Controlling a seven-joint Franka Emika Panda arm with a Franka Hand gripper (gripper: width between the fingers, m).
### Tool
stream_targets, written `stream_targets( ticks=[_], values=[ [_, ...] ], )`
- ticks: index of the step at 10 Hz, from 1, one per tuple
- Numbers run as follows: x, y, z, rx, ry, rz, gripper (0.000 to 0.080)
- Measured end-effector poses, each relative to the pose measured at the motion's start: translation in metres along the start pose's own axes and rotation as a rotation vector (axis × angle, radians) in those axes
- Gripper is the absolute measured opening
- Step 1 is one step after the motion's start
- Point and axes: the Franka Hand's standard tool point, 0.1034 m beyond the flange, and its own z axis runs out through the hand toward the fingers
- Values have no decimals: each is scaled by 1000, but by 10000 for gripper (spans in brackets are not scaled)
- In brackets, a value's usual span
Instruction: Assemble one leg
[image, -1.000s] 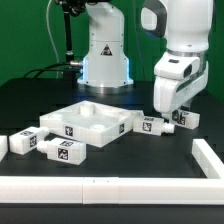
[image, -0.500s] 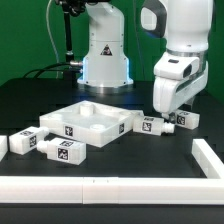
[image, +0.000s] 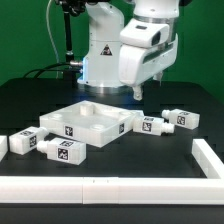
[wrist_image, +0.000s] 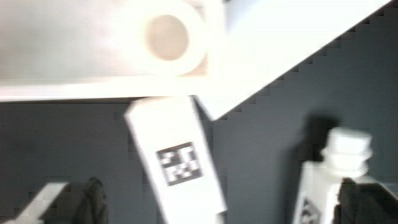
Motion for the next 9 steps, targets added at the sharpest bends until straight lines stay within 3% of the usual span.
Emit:
stream_targets(
  ticks=[4,5,6,7,8,9],
  values=[
    [-3,2,6,4,2,-28,649],
    [-15,15,19,16,5,-32,649],
    [-25,33,12,22,-15,-39,649],
    [-35,56,1,3,-3,-84,649],
    [-47,76,7,8,0,-109,649],
    [-51,83,10,12,1,-100,649]
  ],
)
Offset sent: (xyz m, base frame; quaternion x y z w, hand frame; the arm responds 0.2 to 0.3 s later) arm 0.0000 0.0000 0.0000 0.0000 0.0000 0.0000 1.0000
